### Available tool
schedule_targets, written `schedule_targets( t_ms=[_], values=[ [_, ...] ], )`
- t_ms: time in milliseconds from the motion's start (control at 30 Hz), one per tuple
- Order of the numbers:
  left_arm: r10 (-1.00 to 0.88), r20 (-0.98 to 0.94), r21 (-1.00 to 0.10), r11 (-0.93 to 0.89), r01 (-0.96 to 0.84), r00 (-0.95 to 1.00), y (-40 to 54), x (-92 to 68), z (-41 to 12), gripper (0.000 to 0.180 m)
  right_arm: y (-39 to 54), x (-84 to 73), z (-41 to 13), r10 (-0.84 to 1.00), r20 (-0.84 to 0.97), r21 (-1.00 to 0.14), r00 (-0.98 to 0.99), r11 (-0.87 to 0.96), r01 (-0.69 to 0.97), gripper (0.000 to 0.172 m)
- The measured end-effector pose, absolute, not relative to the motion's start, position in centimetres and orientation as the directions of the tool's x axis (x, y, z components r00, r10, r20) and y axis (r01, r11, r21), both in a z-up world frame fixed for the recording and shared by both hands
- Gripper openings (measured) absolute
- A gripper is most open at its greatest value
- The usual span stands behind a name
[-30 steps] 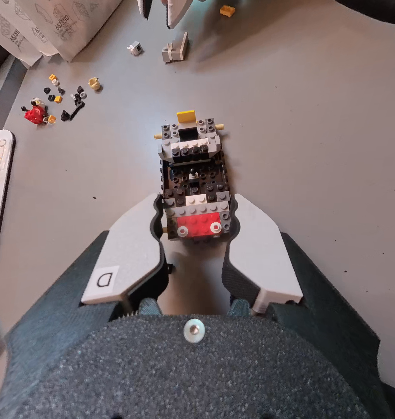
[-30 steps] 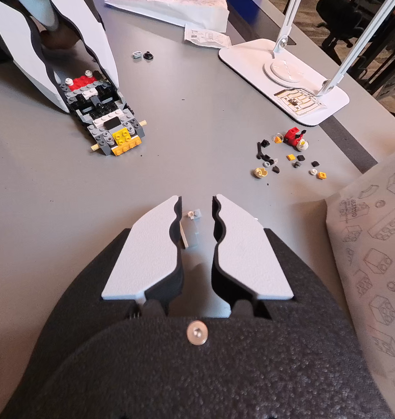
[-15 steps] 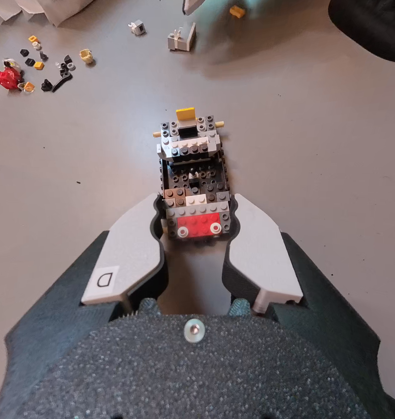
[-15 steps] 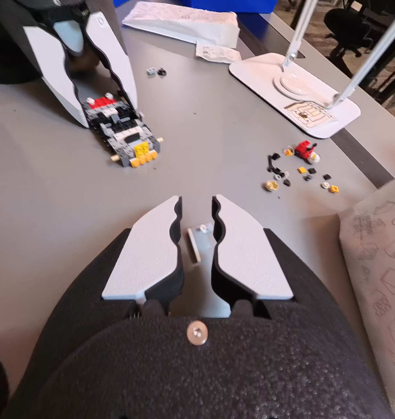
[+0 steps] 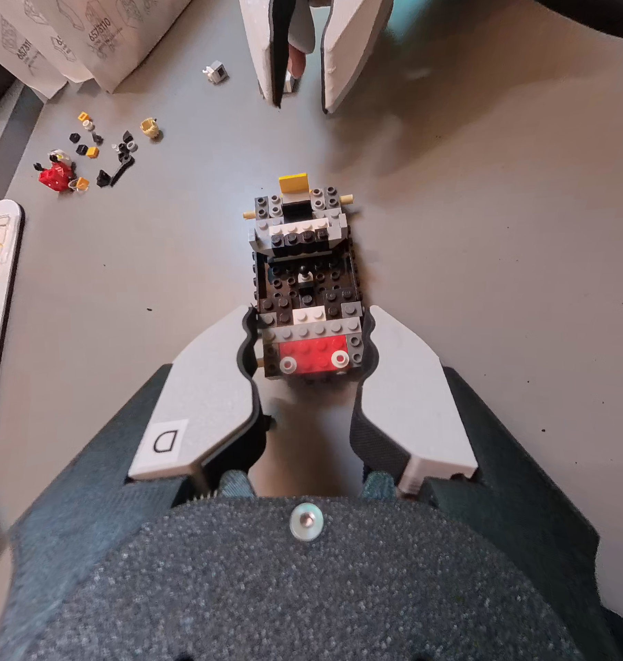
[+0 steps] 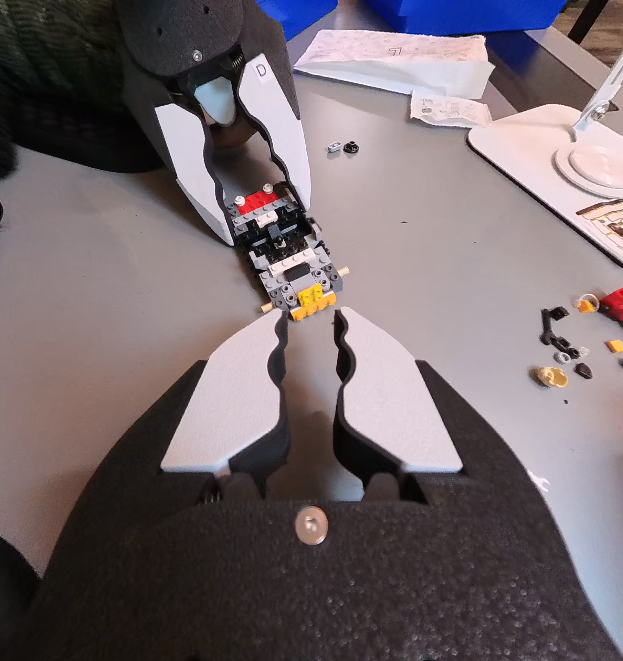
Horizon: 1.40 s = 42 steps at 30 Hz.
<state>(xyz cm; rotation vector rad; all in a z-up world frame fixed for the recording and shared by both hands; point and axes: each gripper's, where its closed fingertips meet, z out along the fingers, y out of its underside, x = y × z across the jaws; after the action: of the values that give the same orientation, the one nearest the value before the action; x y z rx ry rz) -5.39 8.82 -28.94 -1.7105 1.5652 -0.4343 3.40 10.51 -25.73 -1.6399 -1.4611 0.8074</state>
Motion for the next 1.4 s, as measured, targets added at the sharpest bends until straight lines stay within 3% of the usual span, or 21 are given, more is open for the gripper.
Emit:
schedule_targets(
  t_ms=[867, 1000, 1167, 1300, 1400],
  values=[
    [-0.951, -0.236, -0.729, 0.036, -0.684, 0.201, 9.0, -5.4, -28.8, 0.057, 10.7, 3.5, -25.9, 0.988, 0.046, -0.871, 0.145, -0.031, 0.490, 0.024],
    [-0.960, -0.166, -0.834, 0.016, -0.551, 0.224, 8.6, -4.6, -26.3, 0.065, 10.8, 3.5, -25.8, 0.987, 0.050, -0.874, 0.153, -0.030, 0.484, 0.024],
    [-0.947, -0.107, -0.910, -0.030, -0.413, 0.303, 9.7, -5.3, -23.6, 0.062, 10.9, 3.6, -25.7, 0.986, 0.054, -0.877, 0.160, -0.030, 0.480, 0.024],
    [-0.919, -0.103, -0.935, -0.042, -0.352, 0.381, 10.9, -6.2, -22.2, 0.050, 11.0, 3.6, -25.7, 0.985, 0.055, -0.877, 0.165, -0.031, 0.479, 0.024],
    [-0.877, -0.095, -0.955, -0.053, -0.291, 0.471, 12.1, -7.7, -20.8, 0.010, 11.1, 3.7, -25.6, 0.984, 0.060, -0.879, 0.170, -0.029, 0.476, 0.024]
  ],
)
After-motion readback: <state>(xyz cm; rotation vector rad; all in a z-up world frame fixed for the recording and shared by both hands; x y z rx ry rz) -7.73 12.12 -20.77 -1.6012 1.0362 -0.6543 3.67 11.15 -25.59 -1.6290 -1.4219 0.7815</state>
